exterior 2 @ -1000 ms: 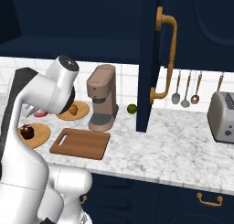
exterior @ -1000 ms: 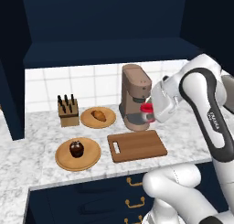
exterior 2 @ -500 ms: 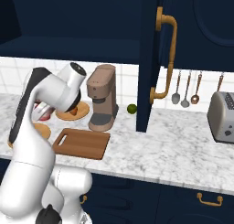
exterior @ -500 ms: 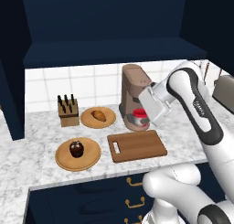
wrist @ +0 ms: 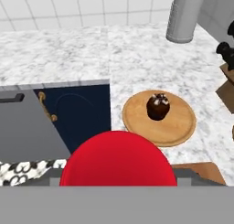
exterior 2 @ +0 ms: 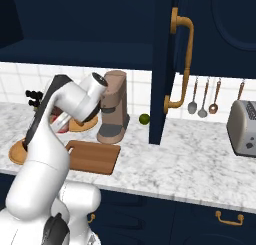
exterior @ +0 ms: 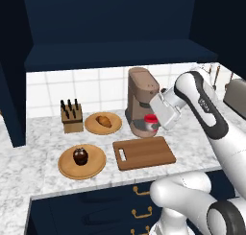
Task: From the different types of pastries on the counter, select a croissant and place it on the cutting board. Then retrieve a jar of jam from the cabinet and place it alongside the croissant on the cutting board.
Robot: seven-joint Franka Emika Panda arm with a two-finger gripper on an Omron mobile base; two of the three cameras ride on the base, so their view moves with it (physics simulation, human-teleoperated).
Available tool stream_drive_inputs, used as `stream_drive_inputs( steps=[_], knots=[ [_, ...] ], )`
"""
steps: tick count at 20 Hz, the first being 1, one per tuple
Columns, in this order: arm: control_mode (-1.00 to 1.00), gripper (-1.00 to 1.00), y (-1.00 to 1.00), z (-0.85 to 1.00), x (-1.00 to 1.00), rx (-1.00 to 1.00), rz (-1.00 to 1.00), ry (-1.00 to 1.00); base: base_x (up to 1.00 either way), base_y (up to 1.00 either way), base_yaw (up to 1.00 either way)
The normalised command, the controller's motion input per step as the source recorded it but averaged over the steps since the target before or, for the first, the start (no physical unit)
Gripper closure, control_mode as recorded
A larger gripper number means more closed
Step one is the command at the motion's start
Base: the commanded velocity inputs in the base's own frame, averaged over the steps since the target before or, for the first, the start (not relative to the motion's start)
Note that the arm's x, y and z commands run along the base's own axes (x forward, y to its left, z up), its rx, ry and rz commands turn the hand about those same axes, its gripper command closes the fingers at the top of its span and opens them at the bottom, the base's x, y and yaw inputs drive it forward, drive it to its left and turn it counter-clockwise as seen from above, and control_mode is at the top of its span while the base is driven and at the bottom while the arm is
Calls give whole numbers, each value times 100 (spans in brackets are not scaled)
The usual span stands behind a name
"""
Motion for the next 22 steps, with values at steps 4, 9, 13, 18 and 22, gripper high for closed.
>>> stream_drive_inputs(
  steps=[4, 9, 13, 18, 22],
  knots=[
    [-100, 100, -2, -40, 27, 0, -17, 0, 0, 0, 0],
    [-100, 100, -1, -40, 22, 0, -29, 0, 0, 0, 0],
    [-100, 100, -5, -37, 23, 0, -21, 0, 0, 0, 0],
    [-100, 100, -4, -24, 53, 0, -9, 0, 0, 0, 0],
    [-100, 100, -8, -16, 56, 0, 14, 0, 0, 0, 0]
  ],
)
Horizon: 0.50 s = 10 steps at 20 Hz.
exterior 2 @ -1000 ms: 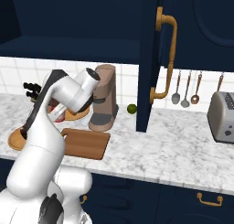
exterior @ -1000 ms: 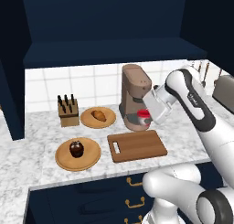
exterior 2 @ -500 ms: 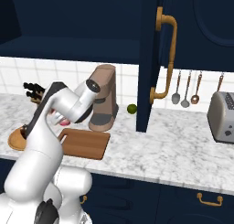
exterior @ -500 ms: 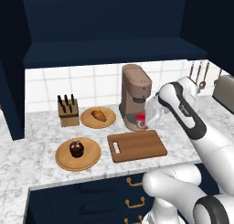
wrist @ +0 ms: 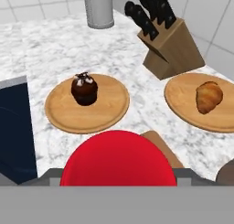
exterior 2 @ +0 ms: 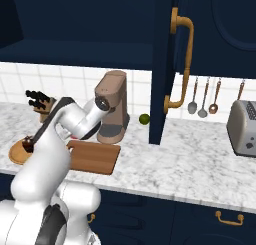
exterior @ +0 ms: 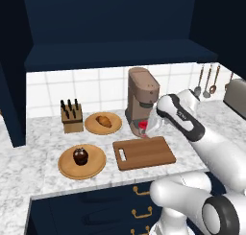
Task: From the different types of pastries on the counter, select a croissant and place it on the cutting board. Then retrieve a jar of jam from the cabinet and place it alongside the croissant on the cutting board.
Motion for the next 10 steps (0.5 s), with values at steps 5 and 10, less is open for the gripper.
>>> stream_drive_inputs(
  steps=[5, 10],
  knots=[
    [-100, 100, -36, -14, 41, 0, 28, 0, 0, 0, 0],
    [-100, 100, -52, -3, -2, 0, 12, 0, 0, 0, 0]
  ],
)
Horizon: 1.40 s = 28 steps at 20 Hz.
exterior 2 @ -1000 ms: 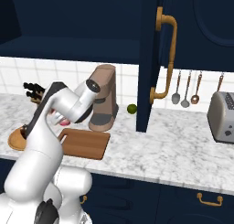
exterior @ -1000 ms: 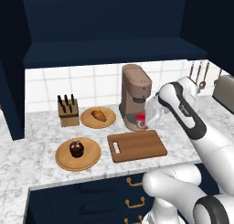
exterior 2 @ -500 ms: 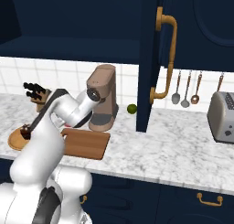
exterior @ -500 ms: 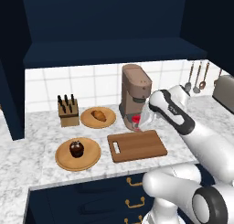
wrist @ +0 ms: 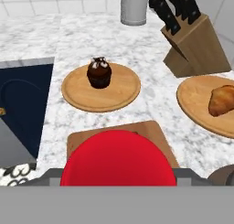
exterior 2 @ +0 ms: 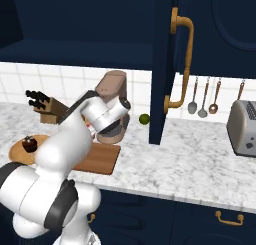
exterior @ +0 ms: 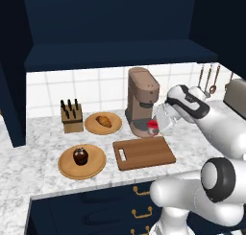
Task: From the different types of pastries on the counter, select a croissant and place it on the cutting board. Then retrieve a jar of jam from the cabinet and place it alongside the croissant on the cutting board.
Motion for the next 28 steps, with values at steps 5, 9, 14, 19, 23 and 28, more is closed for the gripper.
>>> stream_drive_inputs(
  steps=[5, 9, 14, 19, 23, 28],
  knots=[
    [-100, 100, -27, -28, -43, 0, -1, 0, 0, 0, 0],
    [-100, 100, 0, -46, -44, 0, -10, -3, 0, 0, 0],
    [-100, 100, 0, -48, -7, 0, -15, -8, 0, 0, 0],
    [-100, 100, 4, -44, 11, 0, -7, -10, 0, 0, 0],
    [-100, 100, 11, -27, 66, 0, 1, -3, 0, 0, 0],
    [-100, 100, -2, -5, 60, 0, 13, 0, 0, 0, 0]
  ],
)
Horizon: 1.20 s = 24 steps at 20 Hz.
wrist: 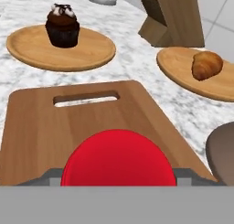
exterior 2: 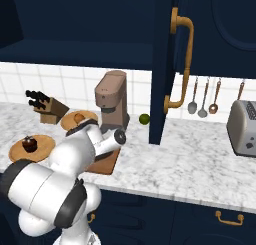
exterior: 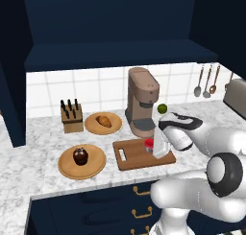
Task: From the different types of pastries on the counter, select a croissant and place it on the cutting board. Then retrieve a jar of jam from the cabinet and place it alongside the croissant on the cutting board.
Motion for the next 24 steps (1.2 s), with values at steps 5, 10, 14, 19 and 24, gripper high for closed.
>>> stream_drive_inputs(
  steps=[5, 10, 14, 19, 24],
  knots=[
    [-100, 100, -20, -9, 21, 0, 11, 0, 0, 0, 0],
    [-100, 100, -14, -24, 0, 0, 8, 1, 0, 0, 0],
    [-100, 100, -4, -26, 4, 0, 6, 0, 0, 0, 0],
    [-100, -100, 0, -29, 0, 0, 2, 0, 0, 0, 0],
    [-100, -100, -3, -21, -10, 0, 2, 0, 0, 0, 0]
  ],
)
